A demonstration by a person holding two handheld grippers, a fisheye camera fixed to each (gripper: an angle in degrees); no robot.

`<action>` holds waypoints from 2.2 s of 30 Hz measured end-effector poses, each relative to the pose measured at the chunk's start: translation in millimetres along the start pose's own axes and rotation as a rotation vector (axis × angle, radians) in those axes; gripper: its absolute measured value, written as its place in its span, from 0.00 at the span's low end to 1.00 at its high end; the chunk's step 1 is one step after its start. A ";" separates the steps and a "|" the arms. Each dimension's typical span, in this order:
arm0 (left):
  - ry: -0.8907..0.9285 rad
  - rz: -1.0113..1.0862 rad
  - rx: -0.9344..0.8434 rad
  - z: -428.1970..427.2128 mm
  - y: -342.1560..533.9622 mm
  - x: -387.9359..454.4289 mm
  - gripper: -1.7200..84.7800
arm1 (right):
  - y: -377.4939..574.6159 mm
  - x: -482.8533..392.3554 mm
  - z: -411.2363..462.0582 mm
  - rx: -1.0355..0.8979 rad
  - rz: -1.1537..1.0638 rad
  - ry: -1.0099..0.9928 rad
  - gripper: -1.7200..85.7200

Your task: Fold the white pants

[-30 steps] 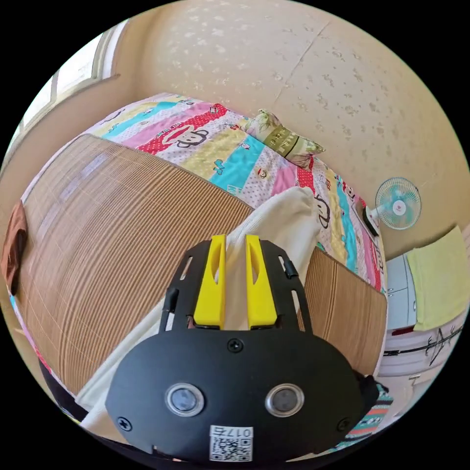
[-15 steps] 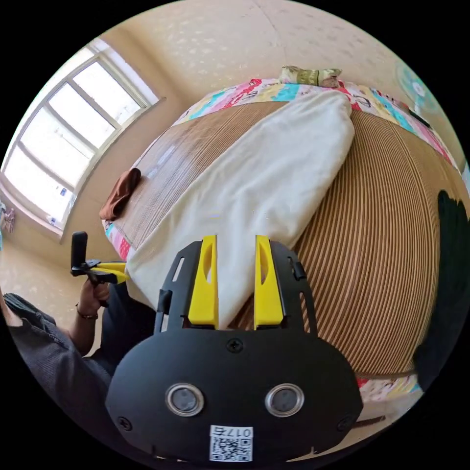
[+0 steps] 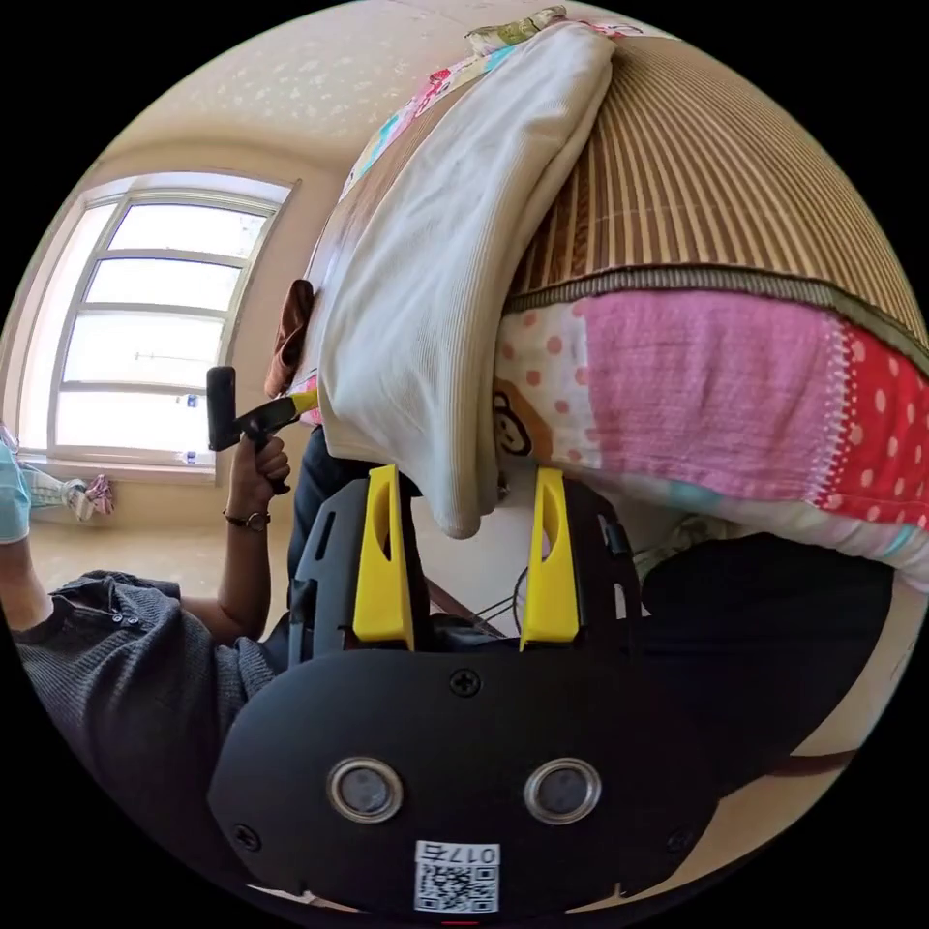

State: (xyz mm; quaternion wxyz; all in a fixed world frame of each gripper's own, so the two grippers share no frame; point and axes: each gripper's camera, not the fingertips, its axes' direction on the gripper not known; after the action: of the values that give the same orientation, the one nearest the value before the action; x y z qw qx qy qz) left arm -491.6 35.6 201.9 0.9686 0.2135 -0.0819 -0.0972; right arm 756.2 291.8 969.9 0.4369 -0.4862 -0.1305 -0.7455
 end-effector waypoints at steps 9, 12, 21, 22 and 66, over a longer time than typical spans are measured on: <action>0.112 0.121 -0.152 -6.7 17.0 32.2 0.08 | 13.3 25.6 7.7 -0.053 -0.188 -0.259 0.05; 0.572 0.265 -0.197 -29.8 34.2 47.4 0.07 | 35.0 29.8 -51.6 -0.053 -0.412 -0.718 0.03; 0.886 0.331 0.353 -101.2 -73.9 70.0 0.10 | -46.2 30.2 -236.0 0.319 -0.519 -0.612 0.08; 0.847 0.283 0.410 -102.8 -87.7 63.3 0.11 | -73.7 45.3 -249.3 0.409 -0.426 -0.531 0.10; 0.164 -0.011 0.168 -38.2 -218.6 39.1 0.30 | -155.2 168.3 -222.0 0.357 0.117 0.063 0.35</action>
State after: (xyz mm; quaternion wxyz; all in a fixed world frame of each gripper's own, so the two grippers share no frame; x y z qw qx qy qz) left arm -479.7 -152.4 78.4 0.9502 0.3018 -0.0092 -0.0776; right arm 475.4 156.7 1037.4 0.5626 -0.3842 -0.2184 -0.6987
